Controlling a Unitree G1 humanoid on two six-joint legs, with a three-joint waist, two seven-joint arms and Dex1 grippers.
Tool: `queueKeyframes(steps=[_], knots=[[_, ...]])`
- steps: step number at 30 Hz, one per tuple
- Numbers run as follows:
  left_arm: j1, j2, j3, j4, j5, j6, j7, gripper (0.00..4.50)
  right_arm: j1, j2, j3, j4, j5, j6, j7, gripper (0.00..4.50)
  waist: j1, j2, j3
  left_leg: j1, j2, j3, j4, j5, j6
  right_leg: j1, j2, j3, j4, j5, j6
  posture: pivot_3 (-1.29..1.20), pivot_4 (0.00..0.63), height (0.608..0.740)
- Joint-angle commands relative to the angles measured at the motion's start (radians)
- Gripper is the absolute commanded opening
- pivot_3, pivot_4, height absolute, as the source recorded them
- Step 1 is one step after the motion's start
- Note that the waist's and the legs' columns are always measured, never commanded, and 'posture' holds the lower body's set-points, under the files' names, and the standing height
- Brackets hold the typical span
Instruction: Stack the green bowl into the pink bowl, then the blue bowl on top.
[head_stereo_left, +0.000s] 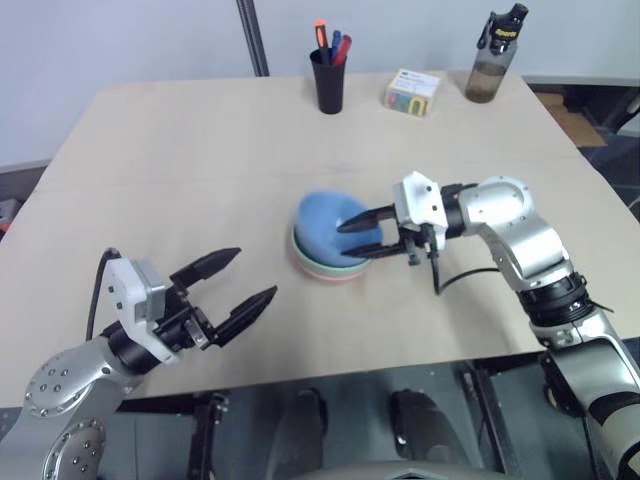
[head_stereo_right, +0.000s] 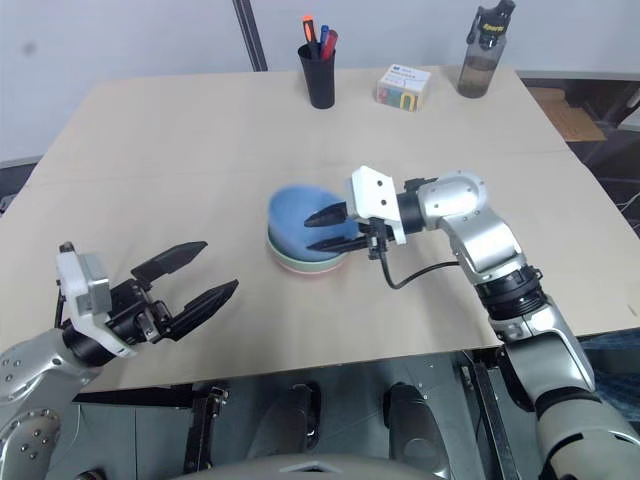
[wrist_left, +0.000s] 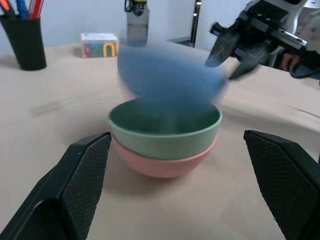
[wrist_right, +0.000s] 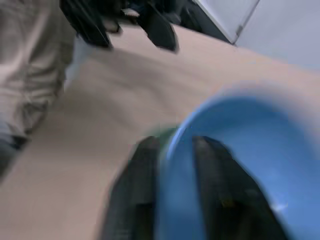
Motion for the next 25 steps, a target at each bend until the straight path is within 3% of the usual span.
queueKeyframes(steps=[1, 2, 4, 5, 11, 17, 20, 25], knots=[[-0.016, 0.015, -0.004, -0.001, 0.010, -0.016, -0.008, 4.50, 0.009, -0.010, -0.013, -0.048, -0.014, 0.029, -0.041, 2.99, 0.001, 0.000, 0.000, 0.000, 0.000, 0.000, 0.000, 0.000, -0.001, 0.000, 0.000, 0.000, 0.000, 0.000, 0.000, 0.00, 0.150, 0.740], [-0.018, 0.017, -0.010, -0.001, 0.049, -0.032, 0.002, 4.50, 0.017, -0.011, -0.027, -0.054, -0.022, 0.021, -0.066, 3.21, 0.003, 0.000, 0.000, 0.000, 0.000, 0.000, 0.000, 0.000, -0.001, 0.000, 0.000, 0.000, 0.000, 0.000, 0.000, 0.00, 0.150, 0.740], [-0.016, 0.019, -0.020, -0.002, 0.087, -0.043, 0.010, 4.50, 0.036, -0.020, -0.059, -0.075, -0.018, 0.032, -0.104, 4.23, 0.004, 0.000, 0.000, -0.001, 0.000, 0.000, 0.001, 0.000, -0.001, 0.000, 0.000, 0.000, 0.000, 0.001, -0.001, 0.00, 0.150, 0.740], [-0.011, 0.018, -0.026, -0.005, 0.098, -0.045, 0.010, 4.50, 0.052, -0.033, -0.078, -0.096, -0.003, 0.050, -0.113, 4.49, 0.004, 0.000, 0.000, -0.002, 0.000, 0.000, 0.001, 0.000, -0.001, -0.001, 0.000, 0.000, 0.000, 0.001, -0.002, 0.00, 0.150, 0.740], [0.039, 0.036, 0.001, -0.006, 0.114, -0.045, -0.010, 4.50, 0.288, -0.200, -0.264, -0.273, 0.092, 0.164, -0.148, 4.49, 0.015, -0.001, -0.001, -0.004, 0.000, 0.000, -0.001, 0.000, -0.001, -0.001, 0.000, 0.000, -0.003, 0.001, -0.002, 0.00, 0.150, 0.740], [0.098, 0.081, 0.113, 0.033, 0.063, -0.016, -0.061, 4.50, 0.557, -0.374, -0.506, -0.355, 0.185, 0.252, -0.141, 4.49, 0.014, -0.002, -0.001, -0.002, 0.000, 0.001, -0.001, 0.000, -0.001, -0.001, -0.001, 0.001, -0.003, -0.001, 0.002, 0.00, 0.150, 0.740], [0.116, 0.097, 0.143, 0.044, 0.039, -0.005, -0.094, 4.50, 0.649, -0.408, -0.584, -0.384, 0.224, 0.264, -0.142, 4.49, 0.009, -0.002, -0.001, -0.001, 0.000, 0.002, 0.000, 0.000, -0.001, 0.000, -0.001, 0.001, -0.003, -0.002, 0.002, 0.00, 0.150, 0.740], [0.088, 0.115, 0.149, 0.068, 0.042, 0.000, -0.103, 4.50, 0.677, -0.409, -0.613, -0.393, 0.232, 0.243, -0.180, 4.49, 0.004, -0.003, -0.001, -0.001, 0.001, 0.003, 0.002, 0.000, -0.001, 0.000, -0.001, 0.001, -0.003, -0.002, 0.002, 0.00, 0.150, 0.740]])
